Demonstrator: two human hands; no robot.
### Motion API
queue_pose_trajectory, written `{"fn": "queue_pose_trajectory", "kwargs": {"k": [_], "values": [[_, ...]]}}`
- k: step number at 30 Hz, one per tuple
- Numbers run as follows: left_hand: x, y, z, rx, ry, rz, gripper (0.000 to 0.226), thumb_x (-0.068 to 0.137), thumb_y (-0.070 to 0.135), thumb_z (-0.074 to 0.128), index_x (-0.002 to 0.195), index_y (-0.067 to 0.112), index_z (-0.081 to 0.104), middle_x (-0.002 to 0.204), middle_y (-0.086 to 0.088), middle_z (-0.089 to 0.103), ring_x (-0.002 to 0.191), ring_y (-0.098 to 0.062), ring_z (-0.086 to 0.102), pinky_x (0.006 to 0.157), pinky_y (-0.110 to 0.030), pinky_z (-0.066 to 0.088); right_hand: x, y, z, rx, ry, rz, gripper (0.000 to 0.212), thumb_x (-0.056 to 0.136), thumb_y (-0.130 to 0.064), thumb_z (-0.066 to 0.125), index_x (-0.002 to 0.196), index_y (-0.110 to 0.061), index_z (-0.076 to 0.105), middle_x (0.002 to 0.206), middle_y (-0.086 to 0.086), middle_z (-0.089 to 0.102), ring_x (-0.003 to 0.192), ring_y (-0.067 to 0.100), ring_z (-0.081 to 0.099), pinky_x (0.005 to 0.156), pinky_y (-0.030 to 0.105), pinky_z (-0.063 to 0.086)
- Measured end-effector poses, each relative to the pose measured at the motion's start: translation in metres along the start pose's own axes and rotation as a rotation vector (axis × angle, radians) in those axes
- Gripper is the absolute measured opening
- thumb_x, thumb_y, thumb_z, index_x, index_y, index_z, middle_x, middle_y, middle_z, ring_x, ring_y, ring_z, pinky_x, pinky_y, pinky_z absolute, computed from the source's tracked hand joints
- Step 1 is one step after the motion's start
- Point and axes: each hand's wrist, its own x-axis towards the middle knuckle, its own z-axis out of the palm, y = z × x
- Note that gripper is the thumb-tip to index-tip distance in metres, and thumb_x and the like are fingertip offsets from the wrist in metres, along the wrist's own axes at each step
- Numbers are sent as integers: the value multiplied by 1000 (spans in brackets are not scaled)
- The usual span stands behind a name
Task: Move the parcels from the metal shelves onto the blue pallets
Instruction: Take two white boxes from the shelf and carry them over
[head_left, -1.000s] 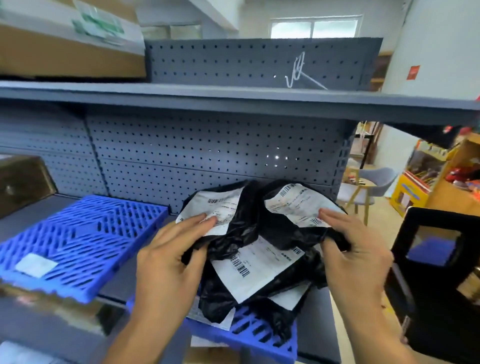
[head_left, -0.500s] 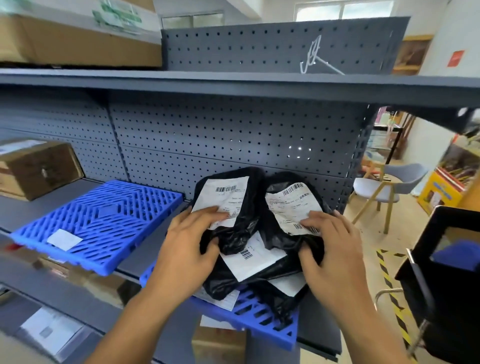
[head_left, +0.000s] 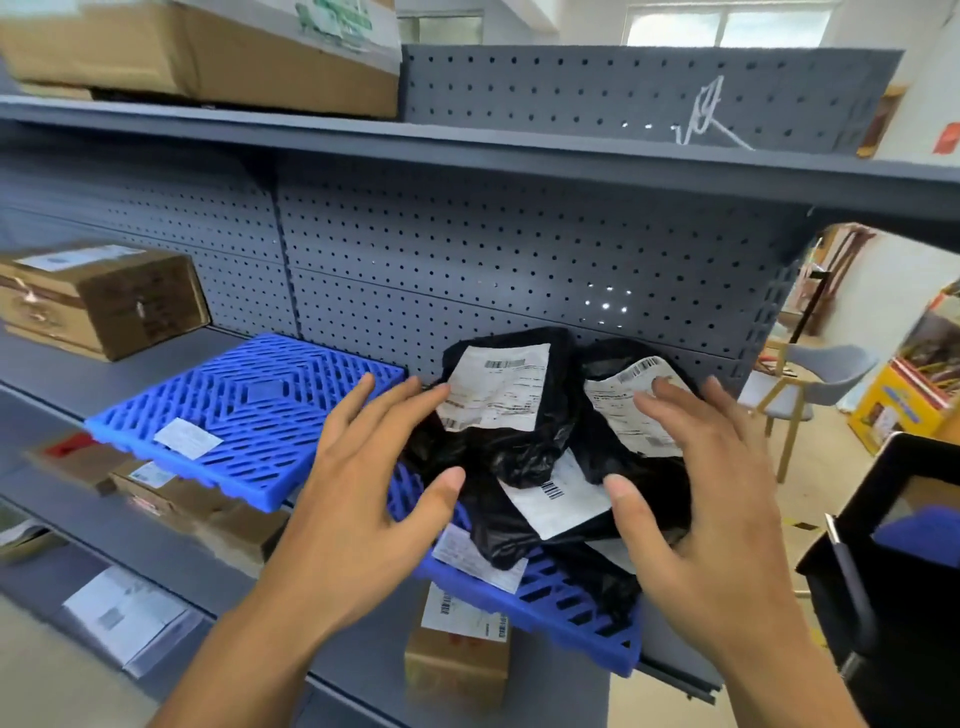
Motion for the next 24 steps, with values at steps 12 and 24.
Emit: {"fn": "queue_pose_trajectory", "kwargs": {"k": [12, 24], "values": [[-62, -92, -122, -6, 121, -156, 76, 82, 64, 50, 152, 51, 25, 151, 30, 40, 146, 3, 29, 118, -34, 30, 11, -112, 116, 132, -136, -116, 78, 84, -59, 66, 151, -23, 48, 154, -29, 37, 154, 10, 27, 123, 17, 18], [-145, -188, -254, 73, 288, -355, 70, 80, 70, 46, 145, 67, 21, 147, 40, 38, 135, 1, 43, 110, -30, 37, 3, -264, 246, 382, -335, -209, 78, 77, -52, 74, 149, -34, 49, 144, -50, 37, 134, -27, 30, 107, -4, 18]]}}
